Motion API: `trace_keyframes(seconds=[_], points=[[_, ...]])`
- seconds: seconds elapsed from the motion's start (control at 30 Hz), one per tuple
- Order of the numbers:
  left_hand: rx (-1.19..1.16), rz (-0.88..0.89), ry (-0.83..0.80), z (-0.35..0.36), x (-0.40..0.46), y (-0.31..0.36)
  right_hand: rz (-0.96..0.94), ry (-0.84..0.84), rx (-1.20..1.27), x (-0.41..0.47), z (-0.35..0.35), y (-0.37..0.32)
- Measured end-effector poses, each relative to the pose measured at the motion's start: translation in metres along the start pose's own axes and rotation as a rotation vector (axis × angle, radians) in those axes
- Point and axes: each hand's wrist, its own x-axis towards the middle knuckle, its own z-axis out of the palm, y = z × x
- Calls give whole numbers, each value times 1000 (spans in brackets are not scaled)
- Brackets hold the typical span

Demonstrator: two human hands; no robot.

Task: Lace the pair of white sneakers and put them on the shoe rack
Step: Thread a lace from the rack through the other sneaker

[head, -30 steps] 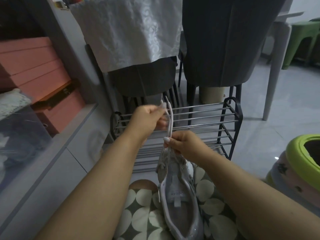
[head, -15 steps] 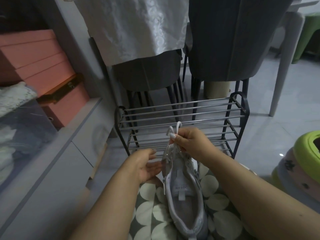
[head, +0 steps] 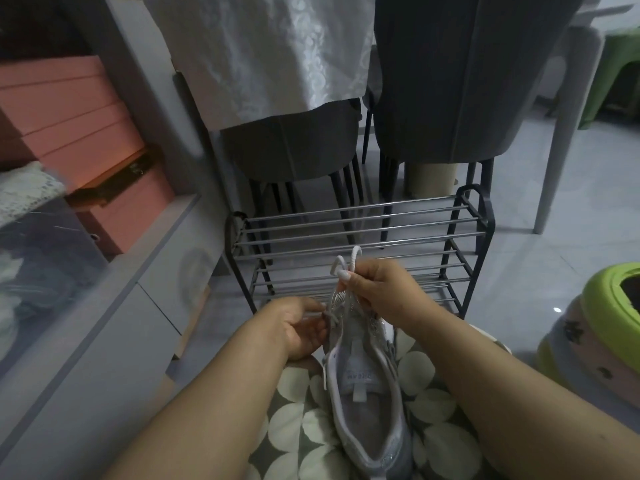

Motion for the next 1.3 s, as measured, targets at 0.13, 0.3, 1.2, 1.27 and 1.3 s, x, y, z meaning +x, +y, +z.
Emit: trace_keyframes(seconds=[0.13,0.3,1.2,1.27,1.3], points=[[55,-60,-31,-6,5,4,-12,-14,-3,1,0,-1],[31,-5,51,1,9,6,-11,-20,0,0,0,1],[65,250,-355,44,22,92,73,59,73,13,-12,3],[67,296,-397,45,26,95,58,71,56,20,-14,0],[64,319,-409,45,27,97,53,72,49,23,-15,-2]])
